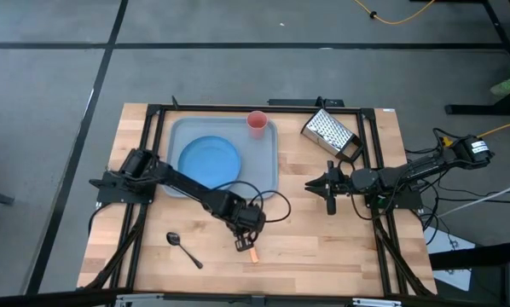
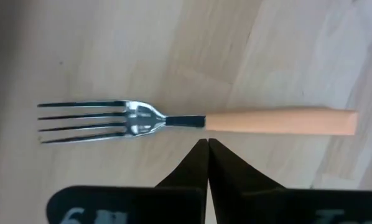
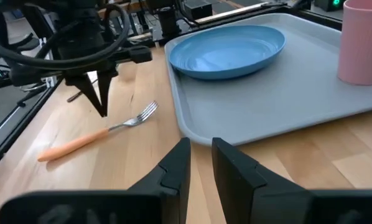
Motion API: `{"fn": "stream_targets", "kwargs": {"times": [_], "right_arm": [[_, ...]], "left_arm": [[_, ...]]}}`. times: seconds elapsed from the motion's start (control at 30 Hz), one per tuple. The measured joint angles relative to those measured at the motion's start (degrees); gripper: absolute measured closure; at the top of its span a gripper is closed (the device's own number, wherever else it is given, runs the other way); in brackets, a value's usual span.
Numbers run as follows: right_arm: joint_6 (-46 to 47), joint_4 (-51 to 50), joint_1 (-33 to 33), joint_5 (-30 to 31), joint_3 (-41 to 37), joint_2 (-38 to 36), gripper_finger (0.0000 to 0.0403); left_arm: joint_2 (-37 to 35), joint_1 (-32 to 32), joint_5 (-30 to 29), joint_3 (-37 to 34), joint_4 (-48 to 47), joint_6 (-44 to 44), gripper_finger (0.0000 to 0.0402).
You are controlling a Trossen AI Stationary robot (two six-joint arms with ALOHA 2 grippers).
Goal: Pick and place plate/cup/fork/spoon on tray
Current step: Move the orange fork to the bottom center of the table
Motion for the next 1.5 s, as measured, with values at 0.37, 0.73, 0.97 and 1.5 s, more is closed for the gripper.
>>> {"fn": "stream_targets", "kwargs": {"times": [0.37,0.73,0.97,1.5], "right_arm": [[0.00,-0.69,0.02,0.00,0.00,0.00,0.0331],[1.59,-0.96,0.00,0.00,0.00,0.00,0.0331],[1.49,-1.49,0.00,0.00,0.00,-0.02,0.0331],[2.85,-2.11,0.01,0.00,0.00,-0.02,0.0331]], "left_arm": [[2.62,-0.26,1.68,0.04,1.18,-0.28,0.0401],[2.21,1.51,1.88,-0.04,2.70,2.44,0.0401],[2.57,-0.88,4.87,0.76,0.95,0.88,0.0401],[5.63,2.08,2.92,1.26,14.28,4.95,0.0401]]}}
